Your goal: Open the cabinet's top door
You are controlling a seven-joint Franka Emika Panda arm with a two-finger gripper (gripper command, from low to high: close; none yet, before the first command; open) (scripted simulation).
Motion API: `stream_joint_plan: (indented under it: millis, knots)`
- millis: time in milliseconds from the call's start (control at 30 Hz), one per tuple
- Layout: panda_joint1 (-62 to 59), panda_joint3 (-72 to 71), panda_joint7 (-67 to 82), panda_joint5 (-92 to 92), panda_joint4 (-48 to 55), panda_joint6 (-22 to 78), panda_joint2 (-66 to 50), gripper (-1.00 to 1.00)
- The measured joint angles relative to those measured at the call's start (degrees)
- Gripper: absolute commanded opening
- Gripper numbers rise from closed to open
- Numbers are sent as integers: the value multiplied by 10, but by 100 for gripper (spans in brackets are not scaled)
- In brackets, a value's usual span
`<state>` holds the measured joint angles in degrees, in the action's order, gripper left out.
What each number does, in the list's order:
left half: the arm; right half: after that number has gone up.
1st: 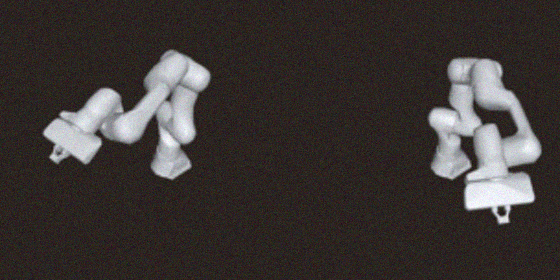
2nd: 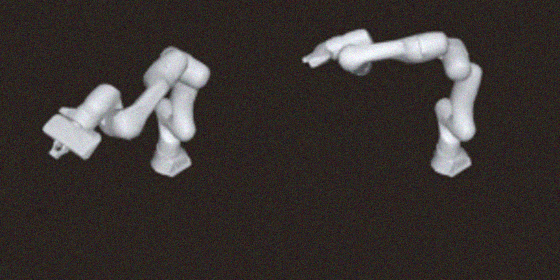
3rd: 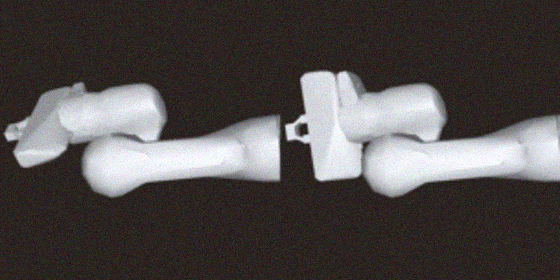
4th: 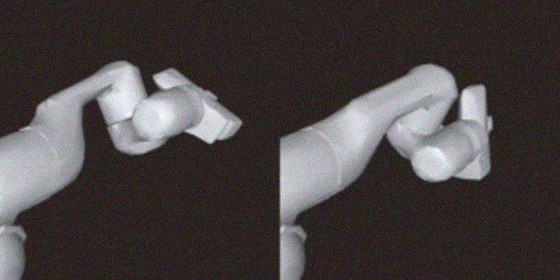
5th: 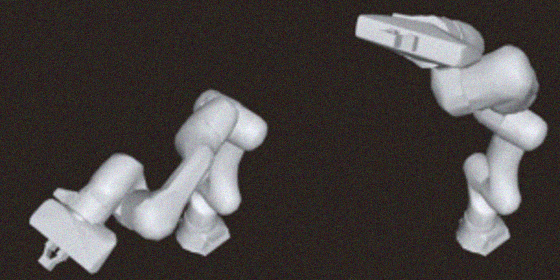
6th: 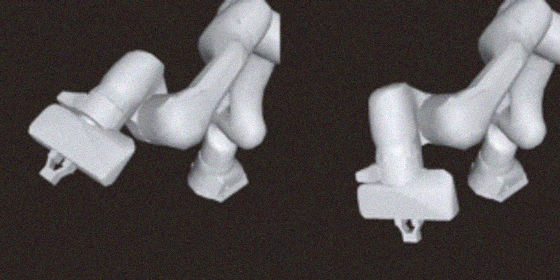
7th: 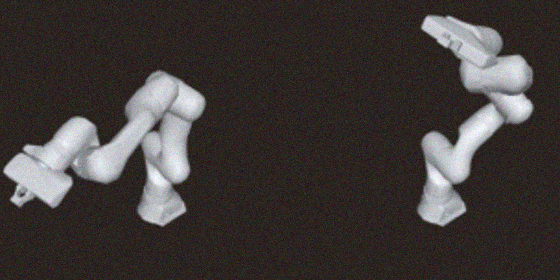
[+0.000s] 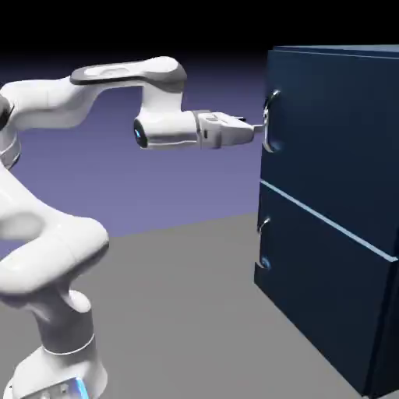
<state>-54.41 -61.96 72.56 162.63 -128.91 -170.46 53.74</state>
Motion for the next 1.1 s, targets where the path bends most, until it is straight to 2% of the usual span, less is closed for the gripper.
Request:
stream_joint_plan:
  millis: [67, 100, 167, 600, 867, 1100]
  knots:
    - [-41, -24, 2, 5, 28, 7, -14, 0]
    - [-62, -37, 4, 7, 43, 11, -21, -100]
    - [-62, -37, 4, 7, 43, 11, -21, -100]
    - [208, 174, -34, -150, -162, 123, 3, -100]
    - [363, 337, -98, -322, -288, 189, 79, -100]
    - [439, 467, -171, -495, -368, 243, 167, -100]
